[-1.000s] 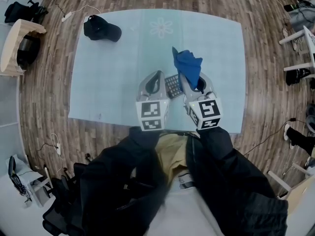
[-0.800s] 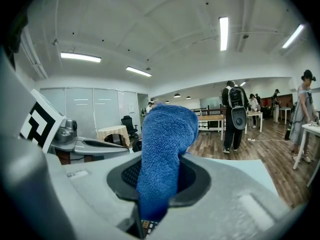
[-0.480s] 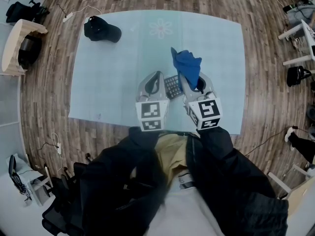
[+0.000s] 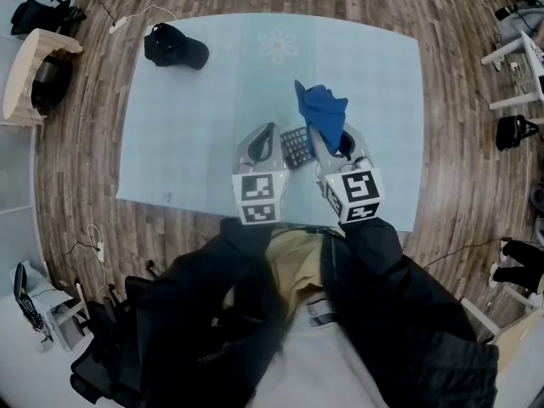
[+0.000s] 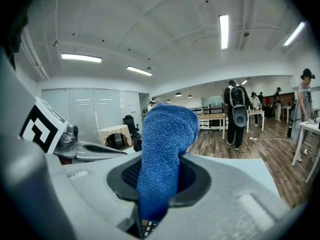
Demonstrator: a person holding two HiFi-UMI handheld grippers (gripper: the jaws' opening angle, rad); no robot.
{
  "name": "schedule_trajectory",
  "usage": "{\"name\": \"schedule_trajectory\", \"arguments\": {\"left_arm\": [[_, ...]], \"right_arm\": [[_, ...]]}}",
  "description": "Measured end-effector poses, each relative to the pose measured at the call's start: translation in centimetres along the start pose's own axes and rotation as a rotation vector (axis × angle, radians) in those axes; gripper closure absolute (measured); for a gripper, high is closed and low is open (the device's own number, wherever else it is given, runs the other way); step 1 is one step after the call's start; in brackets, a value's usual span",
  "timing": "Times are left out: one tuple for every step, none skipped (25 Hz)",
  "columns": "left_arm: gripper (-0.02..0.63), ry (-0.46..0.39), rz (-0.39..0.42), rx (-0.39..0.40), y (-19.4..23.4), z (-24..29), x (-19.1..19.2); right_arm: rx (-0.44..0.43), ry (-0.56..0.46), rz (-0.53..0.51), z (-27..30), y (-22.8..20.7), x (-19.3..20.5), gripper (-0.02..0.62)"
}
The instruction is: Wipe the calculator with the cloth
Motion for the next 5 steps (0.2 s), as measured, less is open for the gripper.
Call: {"name": "schedule_trajectory", "arguments": {"left_arm": [[0.609,0.003,-0.001,0.0,-0.04,0.07,0.1],[0.609,0.006,-0.002,-0.001,-0.06,0.13,0.2],[0.609,0.008,-0.004,-0.002,-0.08,0.19,0.29],[0.609,0.01,-0.005,-0.002,-0.09,0.23,0.37],[0.609,0.011,-0.006,-0.003,-0.11,0.27,0.44]], "right_arm": [[-0.001,0.001,0.0,0.03,-0.05,0.06,0.512],[-0.003,0.001,0.0,0.06,-0.09,0.11,0.512],[-0.004,0.001,0.0,0.09,-0.12,0.17,0.512],[-0.006,0.0,0.0,0.12,-0.15,0.22,0.512],[-0.008,0.0,0.0,0.15,-0.17,0.26,0.512]]}}
Point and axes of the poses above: the fingertips, and each gripper's own axes: z forward along the fingers, y to its left, x out of its underside, the point moved 9 cm from there along -z, backward along the fingers, and after that the axes turned 6 degrees about y, right-handed, at the moved point
